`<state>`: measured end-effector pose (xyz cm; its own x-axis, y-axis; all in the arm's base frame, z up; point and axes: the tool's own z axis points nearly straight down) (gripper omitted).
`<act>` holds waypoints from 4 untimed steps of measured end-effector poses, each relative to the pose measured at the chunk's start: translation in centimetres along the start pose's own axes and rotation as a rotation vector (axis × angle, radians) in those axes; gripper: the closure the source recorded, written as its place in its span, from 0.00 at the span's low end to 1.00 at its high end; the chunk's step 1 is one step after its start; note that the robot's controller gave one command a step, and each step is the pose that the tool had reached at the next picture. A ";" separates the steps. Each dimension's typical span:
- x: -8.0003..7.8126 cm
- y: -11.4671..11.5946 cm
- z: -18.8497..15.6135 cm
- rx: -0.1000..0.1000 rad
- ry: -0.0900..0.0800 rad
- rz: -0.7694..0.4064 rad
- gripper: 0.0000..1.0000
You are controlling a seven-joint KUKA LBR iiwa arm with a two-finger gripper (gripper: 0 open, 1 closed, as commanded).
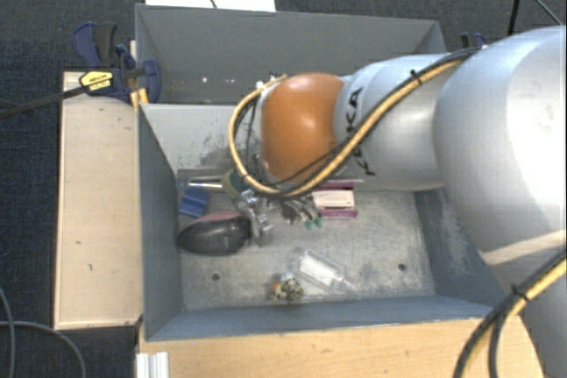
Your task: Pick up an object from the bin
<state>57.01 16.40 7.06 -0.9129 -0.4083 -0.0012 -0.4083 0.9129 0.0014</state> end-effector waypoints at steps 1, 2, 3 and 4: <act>-3.6 5.3 -8.5 0.001 -0.009 -0.299 1.00; -3.5 5.2 -8.3 0.001 -0.003 -0.294 0.00; -1.5 4.8 -1.2 0.000 0.002 -0.340 0.00; 5.4 4.1 -0.1 0.004 -0.009 -0.939 0.00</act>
Offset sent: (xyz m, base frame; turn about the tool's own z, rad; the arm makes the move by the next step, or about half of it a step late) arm 0.0098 0.0609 0.0823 -0.2996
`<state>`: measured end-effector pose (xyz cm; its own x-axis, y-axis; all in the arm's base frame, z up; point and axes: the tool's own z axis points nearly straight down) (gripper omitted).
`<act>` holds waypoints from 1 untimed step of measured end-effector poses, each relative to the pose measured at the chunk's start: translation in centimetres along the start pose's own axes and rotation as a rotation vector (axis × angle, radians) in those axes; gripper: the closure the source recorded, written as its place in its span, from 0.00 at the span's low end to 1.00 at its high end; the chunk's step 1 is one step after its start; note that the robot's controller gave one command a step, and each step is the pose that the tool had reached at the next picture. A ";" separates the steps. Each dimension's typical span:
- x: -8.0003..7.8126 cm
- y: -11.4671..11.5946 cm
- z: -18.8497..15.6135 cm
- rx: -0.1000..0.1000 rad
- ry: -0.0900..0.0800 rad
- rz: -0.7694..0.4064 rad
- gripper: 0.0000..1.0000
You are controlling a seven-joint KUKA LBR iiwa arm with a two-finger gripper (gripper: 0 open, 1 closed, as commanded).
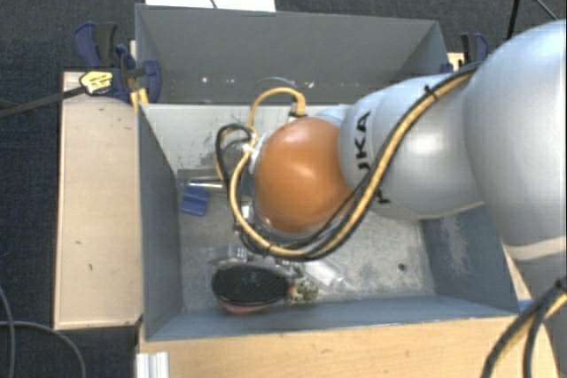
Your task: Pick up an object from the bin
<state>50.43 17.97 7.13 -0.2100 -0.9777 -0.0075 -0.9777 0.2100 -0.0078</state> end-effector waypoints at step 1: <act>0.0 -0.4 -0.2 0.011 -0.004 0.006 1.00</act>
Offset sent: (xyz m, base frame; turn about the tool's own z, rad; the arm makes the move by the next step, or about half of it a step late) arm 0.0000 0.0000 0.0000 0.0000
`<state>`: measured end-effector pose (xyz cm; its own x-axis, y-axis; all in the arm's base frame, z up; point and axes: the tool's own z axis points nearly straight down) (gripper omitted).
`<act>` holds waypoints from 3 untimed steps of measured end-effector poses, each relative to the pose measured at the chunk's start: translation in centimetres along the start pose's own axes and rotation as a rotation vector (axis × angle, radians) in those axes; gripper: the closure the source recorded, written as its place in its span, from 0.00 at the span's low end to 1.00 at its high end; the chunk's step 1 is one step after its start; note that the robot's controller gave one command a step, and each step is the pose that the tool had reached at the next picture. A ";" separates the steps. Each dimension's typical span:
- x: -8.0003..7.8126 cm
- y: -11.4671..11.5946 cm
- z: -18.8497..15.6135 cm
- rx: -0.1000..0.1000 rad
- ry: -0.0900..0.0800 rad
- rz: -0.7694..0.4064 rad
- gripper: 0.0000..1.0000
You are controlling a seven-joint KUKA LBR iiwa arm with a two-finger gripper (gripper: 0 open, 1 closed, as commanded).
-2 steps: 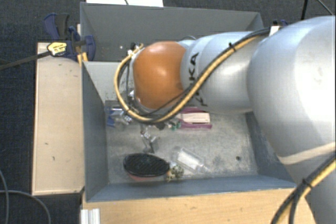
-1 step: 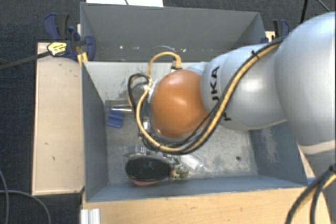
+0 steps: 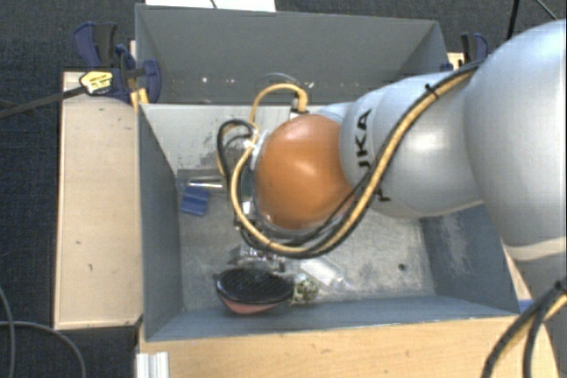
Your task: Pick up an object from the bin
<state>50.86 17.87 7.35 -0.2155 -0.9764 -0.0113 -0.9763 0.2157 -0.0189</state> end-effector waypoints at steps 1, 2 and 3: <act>0.0 0.5 0.3 -0.013 0.005 0.001 0.00; 0.0 0.4 0.2 -0.011 0.005 0.004 1.00; -1.5 2.1 -3.6 -0.009 0.002 -0.065 1.00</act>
Offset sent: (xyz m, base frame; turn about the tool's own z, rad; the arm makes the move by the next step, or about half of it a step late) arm 0.0000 0.0000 0.0000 0.0000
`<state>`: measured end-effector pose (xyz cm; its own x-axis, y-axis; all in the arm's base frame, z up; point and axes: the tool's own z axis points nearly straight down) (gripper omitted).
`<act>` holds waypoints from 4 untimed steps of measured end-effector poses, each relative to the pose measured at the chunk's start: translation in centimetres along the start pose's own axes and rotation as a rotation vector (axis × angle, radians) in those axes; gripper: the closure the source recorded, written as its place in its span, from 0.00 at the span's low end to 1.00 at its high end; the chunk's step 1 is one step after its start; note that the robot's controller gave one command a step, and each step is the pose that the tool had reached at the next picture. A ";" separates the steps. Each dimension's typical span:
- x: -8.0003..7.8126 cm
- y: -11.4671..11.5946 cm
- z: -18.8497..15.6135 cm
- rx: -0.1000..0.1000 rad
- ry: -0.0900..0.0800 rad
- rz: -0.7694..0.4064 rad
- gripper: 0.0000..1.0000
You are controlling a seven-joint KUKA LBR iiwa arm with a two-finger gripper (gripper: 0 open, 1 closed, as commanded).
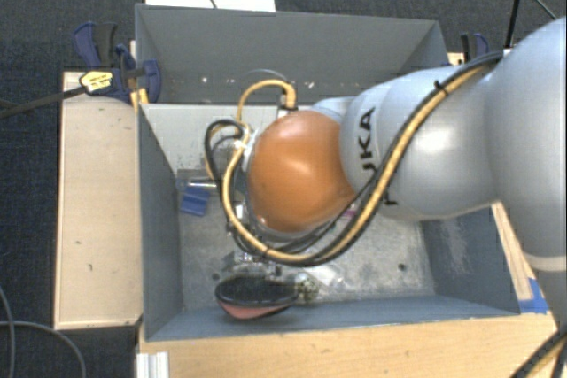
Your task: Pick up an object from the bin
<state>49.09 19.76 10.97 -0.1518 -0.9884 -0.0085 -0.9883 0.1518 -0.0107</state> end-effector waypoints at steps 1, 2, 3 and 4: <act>0.1 0.2 0.3 -0.006 0.003 0.004 0.00; 0.4 -0.6 4.1 -0.012 0.006 -0.110 0.00; 0.4 -0.6 3.9 -0.011 0.006 -0.106 1.00; -0.2 -1.7 -7.7 -0.003 0.003 -0.112 1.00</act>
Offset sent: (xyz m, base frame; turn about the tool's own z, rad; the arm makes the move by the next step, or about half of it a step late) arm 0.0000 0.0000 0.0000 0.0000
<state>50.73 19.63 18.68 -0.0405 -0.9992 -0.0047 -0.9991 0.0406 -0.0081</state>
